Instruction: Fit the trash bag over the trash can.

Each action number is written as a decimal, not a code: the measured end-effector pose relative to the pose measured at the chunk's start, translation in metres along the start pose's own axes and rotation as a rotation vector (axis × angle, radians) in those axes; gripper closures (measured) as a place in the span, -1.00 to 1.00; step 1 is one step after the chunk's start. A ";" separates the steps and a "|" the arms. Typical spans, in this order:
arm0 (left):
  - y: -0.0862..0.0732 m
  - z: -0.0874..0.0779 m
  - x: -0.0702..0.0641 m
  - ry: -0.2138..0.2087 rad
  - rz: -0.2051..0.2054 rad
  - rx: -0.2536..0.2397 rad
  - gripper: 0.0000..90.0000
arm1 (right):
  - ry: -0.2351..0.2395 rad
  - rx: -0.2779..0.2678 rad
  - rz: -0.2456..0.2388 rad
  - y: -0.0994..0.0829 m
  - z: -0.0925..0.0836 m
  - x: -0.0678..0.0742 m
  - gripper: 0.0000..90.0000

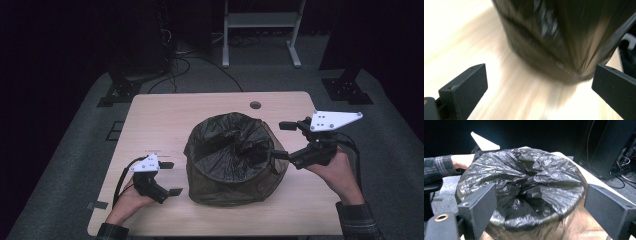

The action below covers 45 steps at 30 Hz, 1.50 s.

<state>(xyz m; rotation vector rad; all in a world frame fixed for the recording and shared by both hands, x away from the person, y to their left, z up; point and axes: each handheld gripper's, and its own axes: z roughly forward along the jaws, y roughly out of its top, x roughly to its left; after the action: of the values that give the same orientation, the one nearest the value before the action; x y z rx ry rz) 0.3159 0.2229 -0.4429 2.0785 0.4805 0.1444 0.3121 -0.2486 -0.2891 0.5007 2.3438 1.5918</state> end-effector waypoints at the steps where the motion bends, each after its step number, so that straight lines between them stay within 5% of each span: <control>1: -0.004 0.001 0.000 0.019 -0.002 0.020 -1.00 | 0.003 0.007 0.000 0.002 0.002 0.000 -0.78; 10: -0.034 0.002 -0.001 0.150 -0.004 0.205 -1.00 | 0.010 0.100 -0.032 0.023 0.020 -0.003 -0.78; 14: -0.043 0.003 -0.002 0.158 -0.012 0.235 -1.00 | 0.018 0.138 -0.049 0.028 0.029 -0.003 -0.78; 24: -0.049 -0.001 -0.005 0.180 -0.018 0.208 -1.00 | 0.042 0.355 -0.112 0.030 0.066 -0.005 -0.78; 32: -0.049 -0.001 -0.005 0.180 -0.020 0.208 -1.00 | 0.068 0.460 -0.141 0.028 0.084 -0.003 -0.78; 45: -0.049 -0.001 -0.005 0.180 -0.019 0.208 -1.00 | 0.090 0.752 -0.176 0.027 0.112 0.005 -0.78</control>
<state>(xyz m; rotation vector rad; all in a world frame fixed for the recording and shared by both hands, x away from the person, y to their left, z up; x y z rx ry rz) 0.2970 0.2446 -0.4835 2.2747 0.6477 0.2818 0.3565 -0.1432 -0.3053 0.3442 2.9147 0.6250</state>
